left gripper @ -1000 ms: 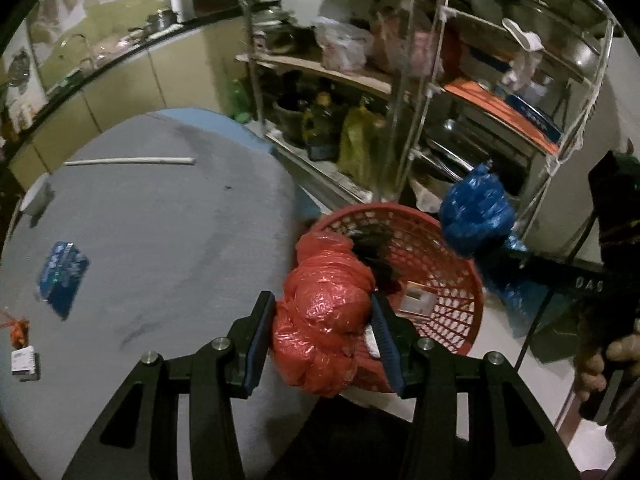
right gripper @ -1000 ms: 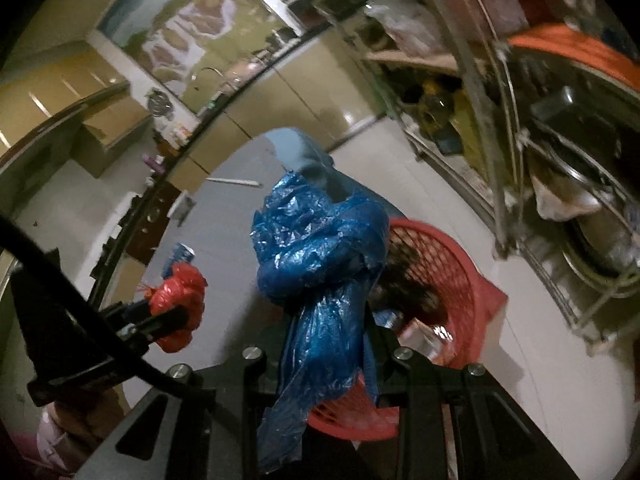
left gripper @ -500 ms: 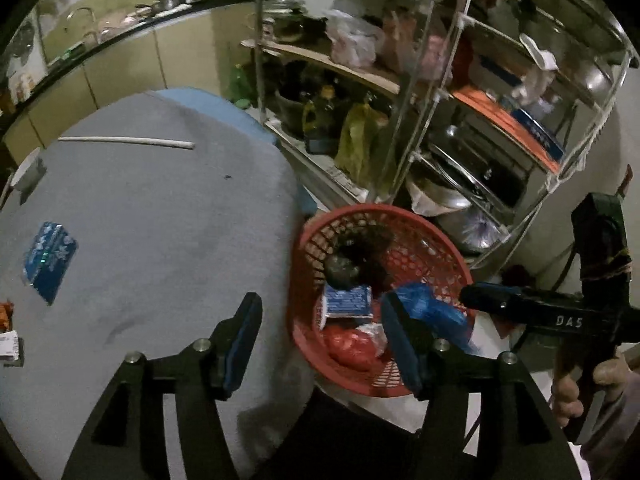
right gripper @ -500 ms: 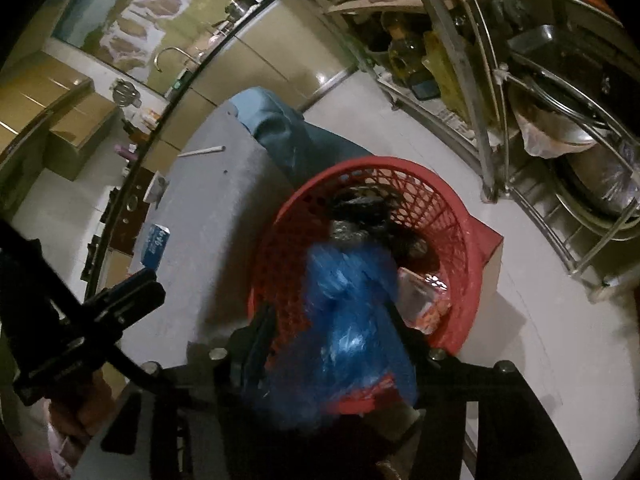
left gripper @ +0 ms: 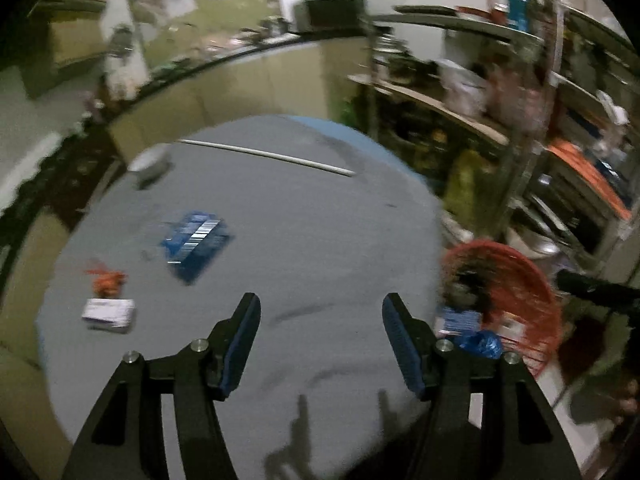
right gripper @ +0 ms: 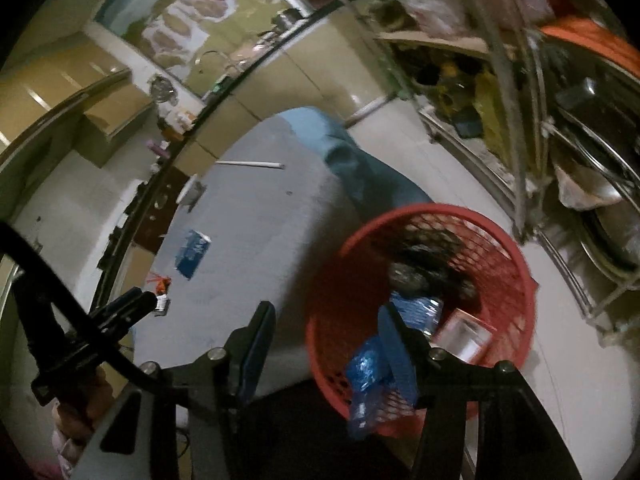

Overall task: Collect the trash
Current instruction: 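Move both open tools back over the table toward the boxes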

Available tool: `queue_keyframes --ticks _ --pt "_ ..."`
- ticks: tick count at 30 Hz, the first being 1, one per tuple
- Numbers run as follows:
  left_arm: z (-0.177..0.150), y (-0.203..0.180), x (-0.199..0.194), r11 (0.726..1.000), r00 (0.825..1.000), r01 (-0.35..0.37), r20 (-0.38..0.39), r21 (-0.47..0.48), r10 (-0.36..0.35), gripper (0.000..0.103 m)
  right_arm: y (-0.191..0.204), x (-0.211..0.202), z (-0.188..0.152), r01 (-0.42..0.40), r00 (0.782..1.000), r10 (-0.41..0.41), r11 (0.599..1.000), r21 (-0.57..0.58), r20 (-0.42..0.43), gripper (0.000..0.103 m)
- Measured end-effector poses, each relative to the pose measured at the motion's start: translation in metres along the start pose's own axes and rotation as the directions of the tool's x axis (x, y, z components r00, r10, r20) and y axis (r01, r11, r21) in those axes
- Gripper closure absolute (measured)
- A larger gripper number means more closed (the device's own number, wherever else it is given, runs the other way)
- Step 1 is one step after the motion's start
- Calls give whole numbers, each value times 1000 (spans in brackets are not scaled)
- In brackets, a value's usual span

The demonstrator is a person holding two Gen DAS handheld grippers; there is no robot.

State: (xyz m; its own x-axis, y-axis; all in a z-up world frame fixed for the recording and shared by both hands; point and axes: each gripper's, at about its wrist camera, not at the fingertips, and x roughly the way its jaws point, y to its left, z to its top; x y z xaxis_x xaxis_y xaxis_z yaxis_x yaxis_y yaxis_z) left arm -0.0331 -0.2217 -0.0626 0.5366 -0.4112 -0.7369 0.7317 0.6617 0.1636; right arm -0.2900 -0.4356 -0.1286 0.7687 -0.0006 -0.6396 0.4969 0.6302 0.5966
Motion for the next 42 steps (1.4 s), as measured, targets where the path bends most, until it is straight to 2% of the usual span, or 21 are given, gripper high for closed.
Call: queue_keyframes --ticks 4,8,17,29,42 --pt "-9 36 -11 991 992 -125 18 -43 125 38 35 2 11 -35 999 36 997 -62 23 46" --pt "-19 74 -20 973 978 -206 19 -107 209 38 77 9 22 -72 997 76 988 -139 24 46" --pt "-45 137 -34 926 951 -299 5 -232 308 38 174 39 24 -170 985 172 945 -280 -16 46" --pt "-65 179 -37 889 932 -350 -14 -296 363 38 252 73 11 -238 971 222 897 -373 -86 46" --pt "-69 199 -24 876 928 -364 -48 -317 368 38 282 105 6 -273 961 230 873 -404 -151 46"
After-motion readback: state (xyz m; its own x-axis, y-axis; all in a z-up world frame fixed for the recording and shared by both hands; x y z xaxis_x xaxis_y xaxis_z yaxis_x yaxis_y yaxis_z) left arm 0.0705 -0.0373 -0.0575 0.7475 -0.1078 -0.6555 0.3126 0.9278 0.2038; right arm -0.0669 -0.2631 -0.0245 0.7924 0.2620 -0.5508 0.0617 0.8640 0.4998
